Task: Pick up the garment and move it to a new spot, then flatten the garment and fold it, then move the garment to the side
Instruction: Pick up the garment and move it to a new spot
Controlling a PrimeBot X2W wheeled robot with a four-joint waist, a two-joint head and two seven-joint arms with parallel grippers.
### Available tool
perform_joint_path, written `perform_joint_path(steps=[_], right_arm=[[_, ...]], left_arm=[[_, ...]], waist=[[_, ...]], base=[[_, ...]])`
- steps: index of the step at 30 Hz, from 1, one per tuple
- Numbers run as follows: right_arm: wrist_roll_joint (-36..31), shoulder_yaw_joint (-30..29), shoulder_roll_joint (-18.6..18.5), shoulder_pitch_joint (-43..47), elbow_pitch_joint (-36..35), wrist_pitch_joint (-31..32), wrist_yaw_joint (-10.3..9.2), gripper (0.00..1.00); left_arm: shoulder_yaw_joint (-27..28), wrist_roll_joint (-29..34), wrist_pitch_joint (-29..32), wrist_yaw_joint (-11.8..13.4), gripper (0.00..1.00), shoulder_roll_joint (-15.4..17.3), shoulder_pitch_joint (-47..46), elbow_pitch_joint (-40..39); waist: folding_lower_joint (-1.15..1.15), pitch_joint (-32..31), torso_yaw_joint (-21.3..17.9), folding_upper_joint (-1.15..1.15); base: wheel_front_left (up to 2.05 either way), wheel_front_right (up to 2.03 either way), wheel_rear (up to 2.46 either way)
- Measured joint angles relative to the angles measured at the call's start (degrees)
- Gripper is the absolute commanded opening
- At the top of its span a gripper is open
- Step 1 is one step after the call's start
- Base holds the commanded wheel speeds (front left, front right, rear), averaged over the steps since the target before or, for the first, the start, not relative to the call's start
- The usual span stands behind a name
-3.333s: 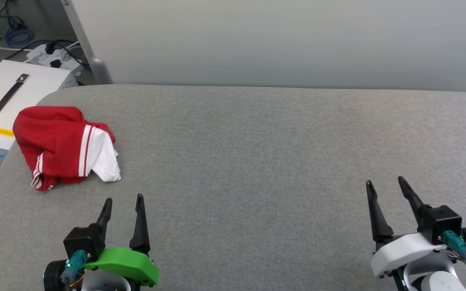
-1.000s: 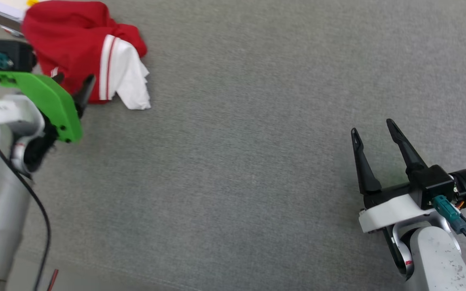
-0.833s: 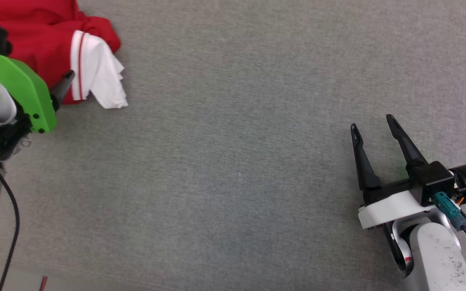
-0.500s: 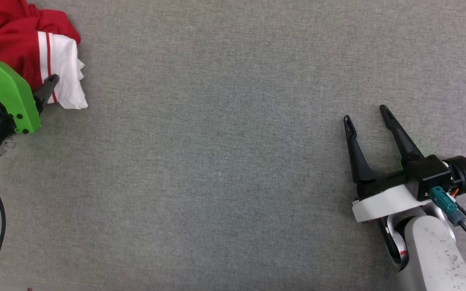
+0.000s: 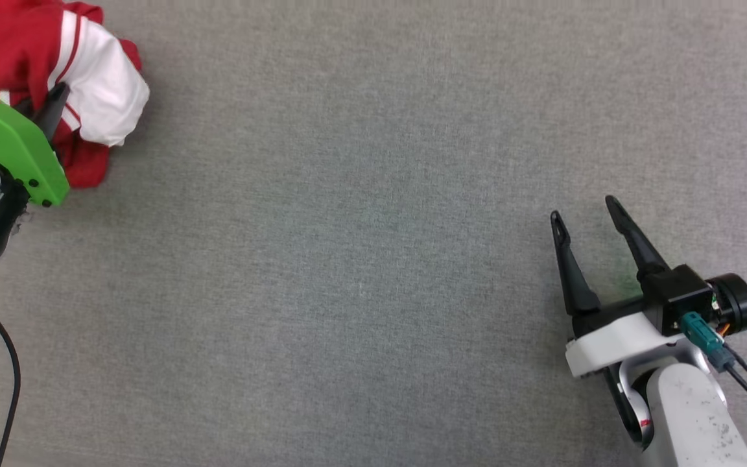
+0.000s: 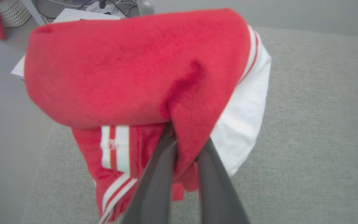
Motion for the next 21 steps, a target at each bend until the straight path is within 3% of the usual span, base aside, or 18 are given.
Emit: perform_joint_path(steps=[5, 9, 16, 21], right_arm=[[1.2, -0.4, 0.0, 2.0, 1.0, 0.0, 0.00, 1.00], [2.6, -0.8, 0.0, 3.1, 1.2, 0.0, 0.00, 1.00], [4.6, -0.9, 0.0, 3.9, 1.1, 0.0, 0.00, 1.00], [5.5, -2.0, 0.0, 4.0, 1.0, 0.0, 0.00, 1.00]], left_arm=[[-0.6, 0.1, -1.3, 0.4, 0.00, -0.1, 1.8, -4.8], [-2.2, 0.4, -0.2, 2.2, 0.00, -1.1, 3.7, -10.7], [-6.8, 0.9, 3.1, 5.6, 0.00, -6.1, 6.4, -18.3], [-10.6, 1.5, 3.6, 6.8, 0.00, -12.3, 6.5, -18.5]], waist=[[0.00, -4.2, 0.3, 0.00], [0.00, -7.9, 0.5, 0.00], [0.00, -13.4, 0.0, 0.00], [-0.01, -15.5, -2.3, 0.00]], base=[[0.00, 0.00, 0.00], [0.00, 0.00, 0.00], [0.00, 0.00, 0.00], [0.00, 0.00, 0.00]])
